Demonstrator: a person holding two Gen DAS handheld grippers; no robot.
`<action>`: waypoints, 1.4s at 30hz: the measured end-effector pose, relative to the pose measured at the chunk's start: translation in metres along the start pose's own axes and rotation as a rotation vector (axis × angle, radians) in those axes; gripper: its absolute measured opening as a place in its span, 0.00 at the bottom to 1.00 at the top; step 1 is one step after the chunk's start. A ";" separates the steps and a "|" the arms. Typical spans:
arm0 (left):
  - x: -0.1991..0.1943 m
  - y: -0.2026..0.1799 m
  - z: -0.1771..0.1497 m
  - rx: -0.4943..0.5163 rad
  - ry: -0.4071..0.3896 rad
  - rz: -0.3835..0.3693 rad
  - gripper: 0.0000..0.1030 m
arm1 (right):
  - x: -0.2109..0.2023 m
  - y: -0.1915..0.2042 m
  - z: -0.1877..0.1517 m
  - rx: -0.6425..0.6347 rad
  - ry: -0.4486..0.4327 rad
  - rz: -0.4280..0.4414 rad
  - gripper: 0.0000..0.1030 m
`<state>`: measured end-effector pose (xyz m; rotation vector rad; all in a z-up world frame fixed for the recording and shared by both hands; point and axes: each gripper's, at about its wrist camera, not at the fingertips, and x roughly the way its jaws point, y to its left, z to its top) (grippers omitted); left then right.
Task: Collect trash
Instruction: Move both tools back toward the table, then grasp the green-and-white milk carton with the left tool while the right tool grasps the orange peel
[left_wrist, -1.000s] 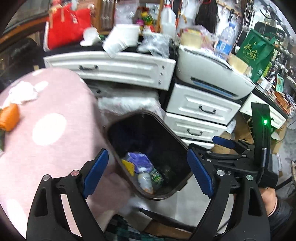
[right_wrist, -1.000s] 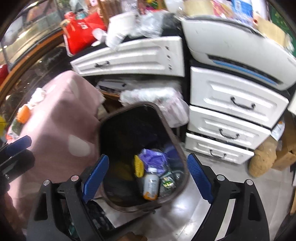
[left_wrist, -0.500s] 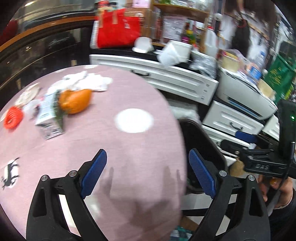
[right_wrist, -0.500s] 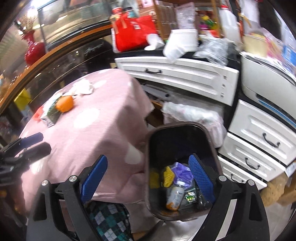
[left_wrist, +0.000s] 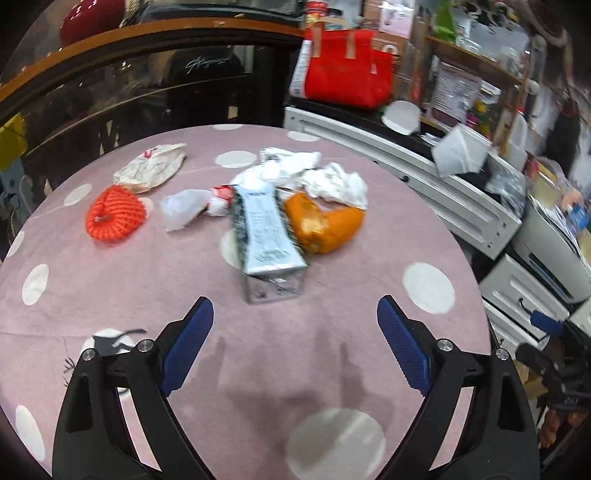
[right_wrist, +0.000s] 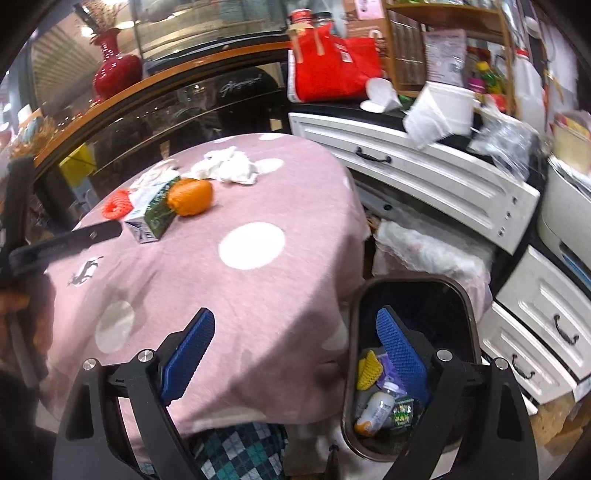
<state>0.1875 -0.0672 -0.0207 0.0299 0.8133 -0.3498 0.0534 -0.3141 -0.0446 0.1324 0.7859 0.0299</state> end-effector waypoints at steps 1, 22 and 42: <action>0.004 0.007 0.005 -0.015 0.009 0.007 0.86 | 0.001 0.003 0.002 -0.005 -0.001 0.004 0.85; 0.111 0.044 0.063 -0.043 0.270 -0.029 0.60 | 0.044 0.042 0.031 -0.096 0.053 0.080 0.86; 0.010 0.060 0.017 -0.052 0.030 -0.038 0.49 | 0.140 0.129 0.098 -0.310 0.143 0.185 0.85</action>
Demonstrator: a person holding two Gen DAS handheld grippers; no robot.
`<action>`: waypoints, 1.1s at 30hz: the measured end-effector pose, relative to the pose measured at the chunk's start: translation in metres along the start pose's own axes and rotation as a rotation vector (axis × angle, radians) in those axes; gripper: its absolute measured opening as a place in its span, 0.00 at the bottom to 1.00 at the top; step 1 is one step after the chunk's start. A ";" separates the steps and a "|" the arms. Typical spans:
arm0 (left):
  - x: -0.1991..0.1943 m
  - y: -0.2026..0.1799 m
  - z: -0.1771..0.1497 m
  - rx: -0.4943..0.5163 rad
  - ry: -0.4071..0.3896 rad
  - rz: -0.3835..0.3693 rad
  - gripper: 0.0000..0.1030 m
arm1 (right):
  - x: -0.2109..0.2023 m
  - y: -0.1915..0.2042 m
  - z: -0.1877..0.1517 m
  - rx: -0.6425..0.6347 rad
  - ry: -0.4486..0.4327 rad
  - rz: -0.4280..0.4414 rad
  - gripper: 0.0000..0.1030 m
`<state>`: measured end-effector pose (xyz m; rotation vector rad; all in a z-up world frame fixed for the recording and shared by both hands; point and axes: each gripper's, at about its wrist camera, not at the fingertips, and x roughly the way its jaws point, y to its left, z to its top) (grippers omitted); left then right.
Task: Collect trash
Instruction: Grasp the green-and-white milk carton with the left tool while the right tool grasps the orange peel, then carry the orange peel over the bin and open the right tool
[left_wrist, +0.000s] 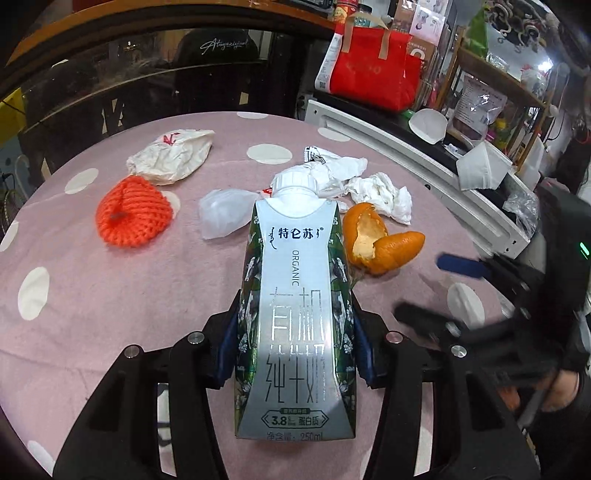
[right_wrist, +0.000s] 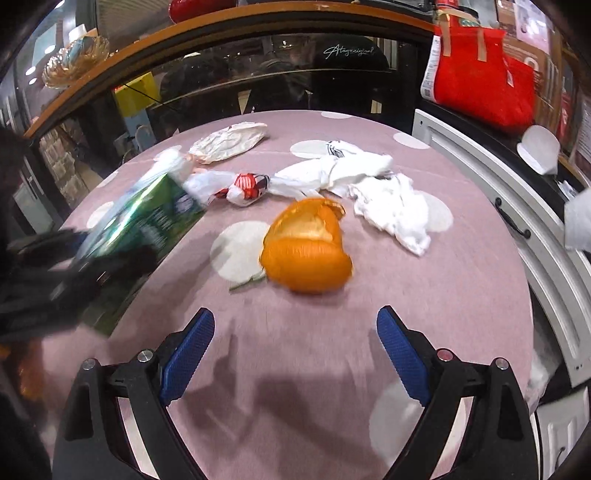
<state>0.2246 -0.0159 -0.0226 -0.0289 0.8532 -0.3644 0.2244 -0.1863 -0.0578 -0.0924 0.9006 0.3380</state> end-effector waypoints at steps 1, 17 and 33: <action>-0.003 0.001 -0.003 0.000 -0.008 0.008 0.49 | 0.007 0.000 0.005 -0.002 0.007 0.012 0.85; -0.008 0.014 -0.025 -0.043 -0.003 -0.023 0.49 | 0.036 -0.013 0.024 0.067 0.008 0.031 0.41; -0.018 -0.023 -0.043 0.007 -0.001 -0.041 0.50 | -0.037 -0.020 -0.022 0.125 -0.067 0.065 0.36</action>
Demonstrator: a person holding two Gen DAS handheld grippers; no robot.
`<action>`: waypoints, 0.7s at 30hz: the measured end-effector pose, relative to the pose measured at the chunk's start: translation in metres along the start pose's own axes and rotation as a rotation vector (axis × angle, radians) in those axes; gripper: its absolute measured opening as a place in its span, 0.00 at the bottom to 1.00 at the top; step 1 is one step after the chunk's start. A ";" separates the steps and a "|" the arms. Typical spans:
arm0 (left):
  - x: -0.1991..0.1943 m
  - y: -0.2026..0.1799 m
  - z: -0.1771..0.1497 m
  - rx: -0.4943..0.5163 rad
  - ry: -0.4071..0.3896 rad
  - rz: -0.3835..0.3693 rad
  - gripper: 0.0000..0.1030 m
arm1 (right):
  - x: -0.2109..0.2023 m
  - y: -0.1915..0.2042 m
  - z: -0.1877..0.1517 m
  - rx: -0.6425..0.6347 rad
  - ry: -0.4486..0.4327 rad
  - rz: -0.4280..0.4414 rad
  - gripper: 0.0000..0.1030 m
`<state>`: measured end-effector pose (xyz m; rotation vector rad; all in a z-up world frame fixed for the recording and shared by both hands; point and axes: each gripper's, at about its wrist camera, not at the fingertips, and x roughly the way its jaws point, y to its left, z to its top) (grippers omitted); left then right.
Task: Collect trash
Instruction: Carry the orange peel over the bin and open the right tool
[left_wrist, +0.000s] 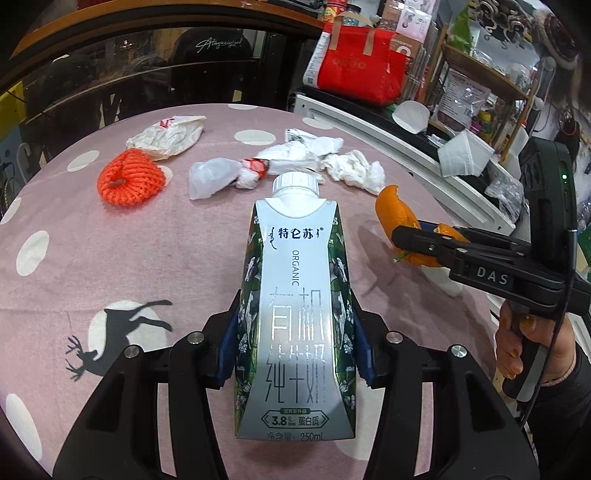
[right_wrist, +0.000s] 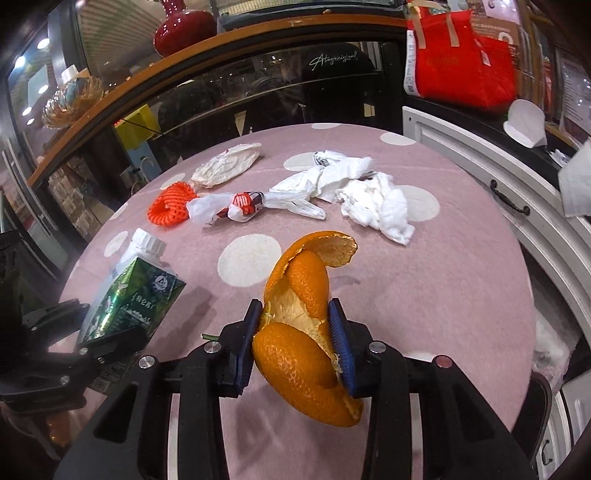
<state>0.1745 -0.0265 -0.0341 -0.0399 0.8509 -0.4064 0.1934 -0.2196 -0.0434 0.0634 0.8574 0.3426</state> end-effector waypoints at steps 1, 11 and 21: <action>0.000 -0.006 -0.002 0.008 0.002 -0.007 0.50 | -0.004 -0.002 -0.003 0.005 -0.003 0.001 0.36; -0.005 -0.061 -0.021 0.070 0.012 -0.079 0.50 | -0.063 -0.023 -0.046 0.076 -0.043 -0.054 0.36; -0.007 -0.125 -0.035 0.158 0.017 -0.174 0.50 | -0.125 -0.059 -0.099 0.166 -0.079 -0.152 0.36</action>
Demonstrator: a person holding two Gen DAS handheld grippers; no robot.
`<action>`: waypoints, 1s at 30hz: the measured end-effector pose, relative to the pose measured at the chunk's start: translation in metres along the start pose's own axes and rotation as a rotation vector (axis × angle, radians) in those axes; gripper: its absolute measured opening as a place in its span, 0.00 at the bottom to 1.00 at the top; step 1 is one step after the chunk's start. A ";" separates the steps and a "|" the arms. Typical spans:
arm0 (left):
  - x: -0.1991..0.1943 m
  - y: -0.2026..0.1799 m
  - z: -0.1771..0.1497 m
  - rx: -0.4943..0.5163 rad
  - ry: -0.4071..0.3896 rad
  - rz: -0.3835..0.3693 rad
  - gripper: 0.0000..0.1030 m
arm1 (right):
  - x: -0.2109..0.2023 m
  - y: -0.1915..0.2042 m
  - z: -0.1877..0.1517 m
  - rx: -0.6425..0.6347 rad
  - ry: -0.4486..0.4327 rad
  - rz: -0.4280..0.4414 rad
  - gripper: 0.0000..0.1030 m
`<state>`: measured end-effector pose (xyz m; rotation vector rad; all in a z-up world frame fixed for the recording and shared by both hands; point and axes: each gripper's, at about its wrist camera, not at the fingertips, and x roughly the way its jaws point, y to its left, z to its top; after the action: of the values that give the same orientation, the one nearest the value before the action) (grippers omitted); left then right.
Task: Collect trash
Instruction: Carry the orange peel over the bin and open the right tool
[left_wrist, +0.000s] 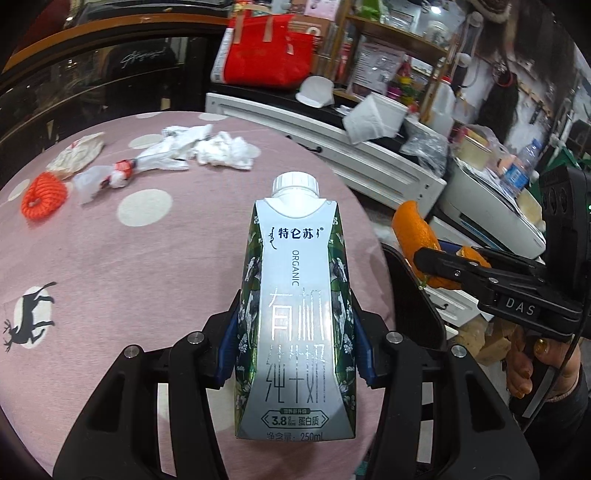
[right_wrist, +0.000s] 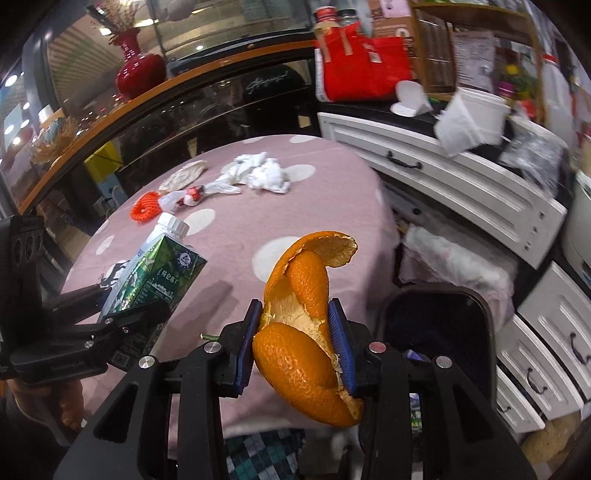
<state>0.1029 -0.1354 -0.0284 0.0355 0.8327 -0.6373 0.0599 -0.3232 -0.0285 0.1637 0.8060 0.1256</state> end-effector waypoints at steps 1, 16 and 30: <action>0.002 -0.007 0.000 0.011 0.003 -0.012 0.50 | -0.003 -0.006 -0.003 0.013 -0.001 -0.008 0.36; 0.033 -0.076 -0.008 0.112 0.065 -0.105 0.50 | -0.004 -0.092 -0.058 0.187 0.081 -0.160 0.36; 0.066 -0.129 -0.007 0.216 0.116 -0.136 0.50 | 0.098 -0.169 -0.112 0.349 0.342 -0.205 0.36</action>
<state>0.0614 -0.2721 -0.0521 0.2150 0.8802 -0.8578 0.0540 -0.4607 -0.2063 0.3943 1.1777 -0.1874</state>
